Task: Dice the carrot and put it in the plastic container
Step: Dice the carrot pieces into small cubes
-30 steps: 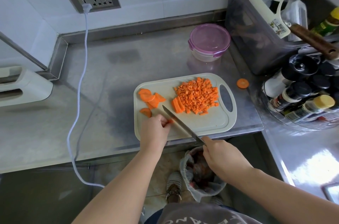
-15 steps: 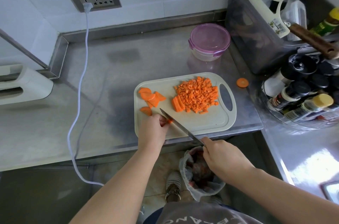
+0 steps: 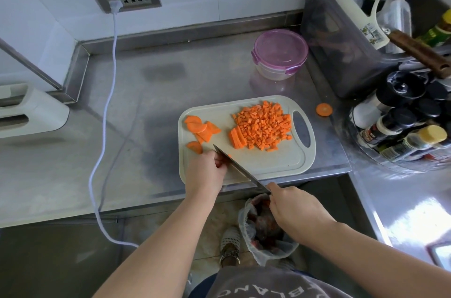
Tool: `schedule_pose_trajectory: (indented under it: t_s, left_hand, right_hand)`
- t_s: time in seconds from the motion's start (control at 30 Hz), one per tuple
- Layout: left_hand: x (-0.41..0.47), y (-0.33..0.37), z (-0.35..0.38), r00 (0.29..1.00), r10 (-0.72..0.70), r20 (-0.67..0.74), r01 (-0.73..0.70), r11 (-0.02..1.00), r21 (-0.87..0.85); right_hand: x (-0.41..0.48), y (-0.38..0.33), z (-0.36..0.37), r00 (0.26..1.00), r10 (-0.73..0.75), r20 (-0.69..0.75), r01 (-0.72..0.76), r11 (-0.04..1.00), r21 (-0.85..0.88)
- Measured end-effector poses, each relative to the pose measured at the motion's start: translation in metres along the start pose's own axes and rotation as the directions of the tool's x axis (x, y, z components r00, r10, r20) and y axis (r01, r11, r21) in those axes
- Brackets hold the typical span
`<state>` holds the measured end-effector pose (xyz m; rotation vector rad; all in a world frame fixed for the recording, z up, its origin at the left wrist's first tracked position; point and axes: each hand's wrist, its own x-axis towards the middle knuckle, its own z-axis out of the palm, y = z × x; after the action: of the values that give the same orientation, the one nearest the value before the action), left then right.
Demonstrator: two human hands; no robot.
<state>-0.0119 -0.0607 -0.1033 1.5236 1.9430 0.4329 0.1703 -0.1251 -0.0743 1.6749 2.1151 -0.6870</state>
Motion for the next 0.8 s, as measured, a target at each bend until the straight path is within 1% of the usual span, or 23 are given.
schedule_pose_trajectory:
  t_s: [0.07, 0.17, 0.23, 0.33, 0.4, 0.5, 0.53, 0.6, 0.63, 0.7, 0.73, 0.77, 0.8]
  left_hand:
    - [0.001, 0.002, 0.0, 1.0, -0.003, 0.009, 0.002, 1.0, 0.02]
    - [0.004, 0.009, 0.002, 1.0, 0.026, 0.015, -0.027, 0.996, 0.079]
    - [0.008, 0.016, 0.007, 0.998, 0.04, 0.041, -0.045, 0.992, 0.121]
    - [0.015, 0.029, 0.023, 0.995, 0.07, 0.077, -0.083, 0.978, 0.189]
    - [0.018, 0.036, 0.031, 0.994, 0.075, 0.085, -0.091, 0.977, 0.195]
    - [0.016, 0.046, 0.04, 0.981, 0.169, 0.1, -0.183, 0.972, 0.15]
    - [0.014, 0.048, 0.039, 0.976, 0.205, 0.078, -0.214, 0.968, 0.134]
    - [0.012, 0.05, 0.029, 0.97, 0.242, -0.022, -0.239, 0.967, 0.086]
    - [0.014, 0.05, 0.02, 0.967, 0.239, -0.088, -0.235, 0.971, 0.052]
    - [0.024, 0.052, 0.0, 0.955, 0.197, -0.223, -0.217, 0.974, -0.068]
    - [0.031, 0.053, -0.01, 0.946, 0.193, -0.259, -0.23, 0.966, -0.119]
    - [0.038, 0.055, -0.018, 0.939, 0.229, -0.255, -0.268, 0.954, -0.131]
    - [0.045, 0.058, -0.024, 0.931, 0.301, -0.206, -0.326, 0.94, -0.102]
  right_hand:
    - [-0.002, 0.002, 0.001, 0.999, 0.035, -0.018, -0.034, 0.997, 0.068]
    - [-0.007, 0.009, 0.0, 0.997, 0.073, -0.038, -0.068, 0.991, 0.119]
    - [-0.013, 0.02, -0.003, 0.992, 0.111, -0.062, -0.098, 0.977, 0.19]
    - [-0.025, 0.037, -0.009, 0.987, 0.116, -0.111, -0.086, 0.966, 0.243]
    - [-0.03, 0.044, -0.013, 0.981, 0.103, -0.166, -0.056, 0.962, 0.267]
    - [-0.031, 0.055, -0.02, 0.957, 0.126, -0.26, -0.057, 0.964, 0.259]
    - [-0.03, 0.058, -0.022, 0.947, 0.131, -0.292, -0.063, 0.971, 0.23]
    - [-0.027, 0.062, -0.027, 0.928, 0.127, -0.351, -0.073, 0.984, 0.161]
    - [-0.025, 0.064, -0.029, 0.917, 0.122, -0.38, -0.076, 0.988, 0.132]
    - [-0.021, 0.067, -0.032, 0.894, 0.097, -0.437, -0.075, 0.995, 0.069]
    - [-0.019, 0.067, -0.034, 0.885, 0.082, -0.459, -0.068, 0.997, 0.045]
    - [-0.017, 0.068, -0.036, 0.875, 0.068, -0.479, -0.061, 0.998, 0.03]
    - [-0.014, 0.069, -0.038, 0.861, 0.051, -0.506, -0.052, 0.999, 0.013]
